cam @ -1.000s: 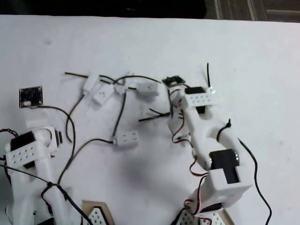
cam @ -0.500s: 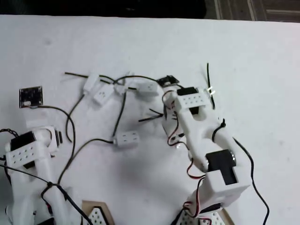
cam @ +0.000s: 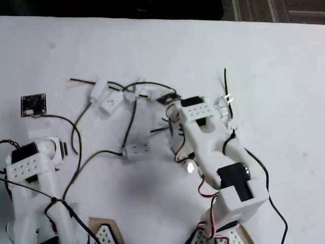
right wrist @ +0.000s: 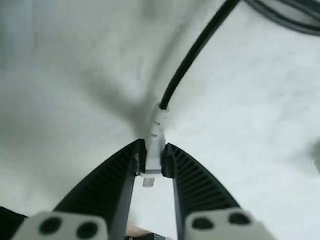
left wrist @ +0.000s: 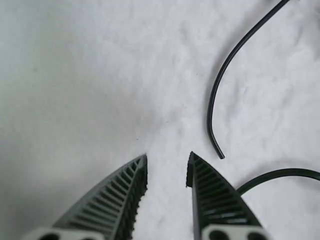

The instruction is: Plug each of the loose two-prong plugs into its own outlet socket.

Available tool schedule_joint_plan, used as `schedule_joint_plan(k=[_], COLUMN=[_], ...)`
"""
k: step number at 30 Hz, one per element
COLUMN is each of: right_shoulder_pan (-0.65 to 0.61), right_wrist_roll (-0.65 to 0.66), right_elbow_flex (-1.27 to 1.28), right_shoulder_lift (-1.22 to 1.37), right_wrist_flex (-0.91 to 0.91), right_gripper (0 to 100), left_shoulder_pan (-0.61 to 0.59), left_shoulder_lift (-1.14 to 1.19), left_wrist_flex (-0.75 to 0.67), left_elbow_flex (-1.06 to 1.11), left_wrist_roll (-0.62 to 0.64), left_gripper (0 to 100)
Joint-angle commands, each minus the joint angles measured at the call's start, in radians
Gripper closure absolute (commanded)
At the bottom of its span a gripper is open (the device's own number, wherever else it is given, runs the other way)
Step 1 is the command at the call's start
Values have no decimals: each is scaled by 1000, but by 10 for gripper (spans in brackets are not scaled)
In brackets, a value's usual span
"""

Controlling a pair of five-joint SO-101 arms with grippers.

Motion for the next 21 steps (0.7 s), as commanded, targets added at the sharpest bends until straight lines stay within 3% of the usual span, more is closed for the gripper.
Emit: schedule_joint_plan(k=[1, 6, 12, 21], right_shoulder_pan=[-35, -41, -50, -47], right_wrist_roll=[11, 9, 6, 5], right_elbow_flex=[-28, -28, -28, -247], right_shoulder_lift=[-4, -4, 19, 315], right_wrist_flex=[51, 96, 101, 209], right_gripper=[976, 913, 925, 918], left_shoulder_pan=[1, 1, 1, 1], left_shoulder_lift=[-24, -24, -24, -24], left_wrist_flex=[-14, -14, -14, -14], left_elbow_flex=[-5, -5, -5, -5], left_wrist_roll=[0, 0, 0, 0], left_gripper=[854, 854, 854, 854])
